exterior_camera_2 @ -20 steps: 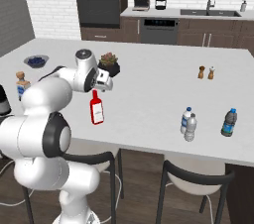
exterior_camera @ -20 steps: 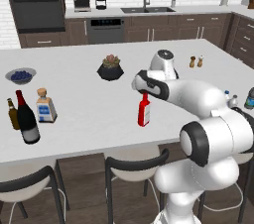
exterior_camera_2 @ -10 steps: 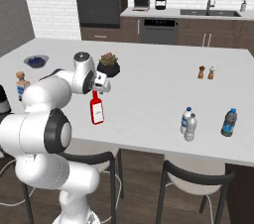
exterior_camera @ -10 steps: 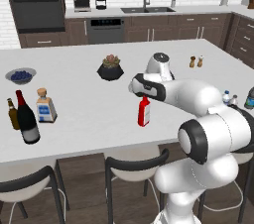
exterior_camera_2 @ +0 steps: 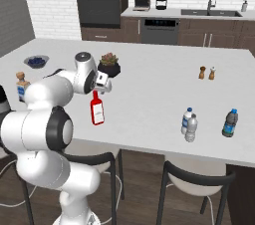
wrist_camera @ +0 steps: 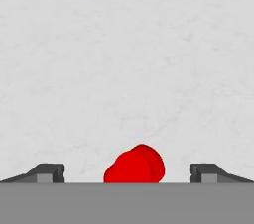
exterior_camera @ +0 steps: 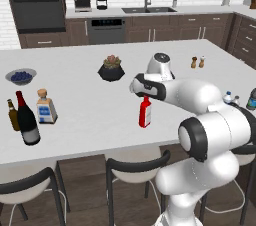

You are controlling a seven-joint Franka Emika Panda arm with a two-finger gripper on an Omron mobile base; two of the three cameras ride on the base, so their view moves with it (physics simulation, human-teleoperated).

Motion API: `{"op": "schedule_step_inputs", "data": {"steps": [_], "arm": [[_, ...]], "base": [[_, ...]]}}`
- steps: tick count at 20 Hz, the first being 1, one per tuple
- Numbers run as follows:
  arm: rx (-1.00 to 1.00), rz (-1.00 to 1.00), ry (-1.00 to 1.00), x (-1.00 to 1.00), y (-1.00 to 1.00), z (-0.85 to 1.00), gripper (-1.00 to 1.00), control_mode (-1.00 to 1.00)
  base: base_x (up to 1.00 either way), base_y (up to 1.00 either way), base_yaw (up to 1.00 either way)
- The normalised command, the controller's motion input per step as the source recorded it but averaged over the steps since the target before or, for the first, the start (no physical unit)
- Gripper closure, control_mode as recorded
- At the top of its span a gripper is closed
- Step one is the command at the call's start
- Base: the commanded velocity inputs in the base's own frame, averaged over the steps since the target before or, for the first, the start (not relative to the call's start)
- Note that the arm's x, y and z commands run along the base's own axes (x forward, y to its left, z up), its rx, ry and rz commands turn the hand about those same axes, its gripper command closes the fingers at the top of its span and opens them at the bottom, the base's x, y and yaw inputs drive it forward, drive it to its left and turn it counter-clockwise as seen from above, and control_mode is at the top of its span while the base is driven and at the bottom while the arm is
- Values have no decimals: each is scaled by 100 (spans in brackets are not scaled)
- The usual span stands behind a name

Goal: Move the plastic bottles in the middle to the plastics group, and the glass bottles in the middle to the glass group.

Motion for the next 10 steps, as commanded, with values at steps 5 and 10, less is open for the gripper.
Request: {"op": "schedule_step_inputs", "data": {"steps": [5,10], "arm": [[0,0,0,0,-1,-13,-100,-100],[0,0,0,0,4,-5,-100,-100]], "base": [[0,0,0],[0,0,0]]}}
